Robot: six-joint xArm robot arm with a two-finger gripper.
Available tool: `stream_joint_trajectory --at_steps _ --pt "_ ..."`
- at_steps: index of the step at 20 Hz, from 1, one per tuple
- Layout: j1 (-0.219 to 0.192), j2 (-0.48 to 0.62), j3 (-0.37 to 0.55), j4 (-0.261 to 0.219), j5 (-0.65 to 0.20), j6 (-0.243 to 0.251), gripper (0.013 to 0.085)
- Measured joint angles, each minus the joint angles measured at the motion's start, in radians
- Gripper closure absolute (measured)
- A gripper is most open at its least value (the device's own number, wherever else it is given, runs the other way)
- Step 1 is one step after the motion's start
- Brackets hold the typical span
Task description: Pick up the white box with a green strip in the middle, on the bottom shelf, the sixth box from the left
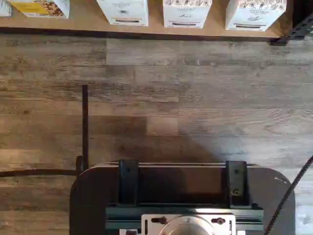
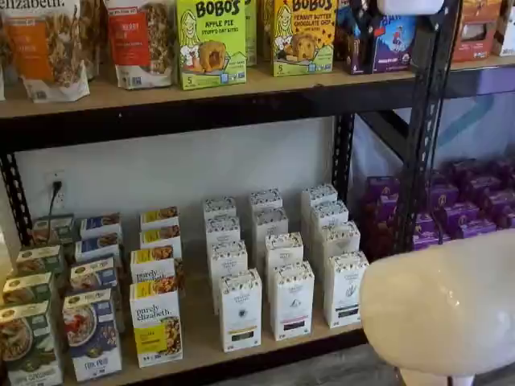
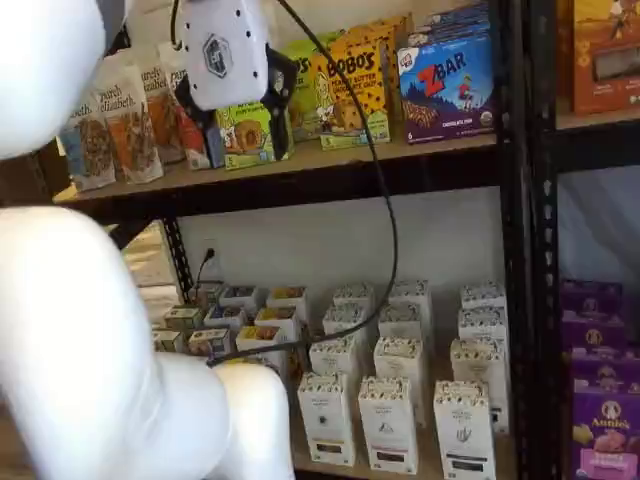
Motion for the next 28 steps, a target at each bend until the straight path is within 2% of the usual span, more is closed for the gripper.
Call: stream_joint_trajectory --at_steps 9,13,20,24,28 --pt "-0.024 -0.008 0.02 0.007 -0.029 -0.021 0.013" --pt "-0.038 -0.018 0.066 0.001 -0.068 -0.039 0.013" --pt "-0.081 -0.044 0.242 -0.005 -0.21 -0.086 0.013" --pt "-0.132 -0.059 0.38 0.014 -0.338 -0.137 0.013" --pt "-0.15 -0.051 0.531 -0.003 -0.489 -0.161 0.013"
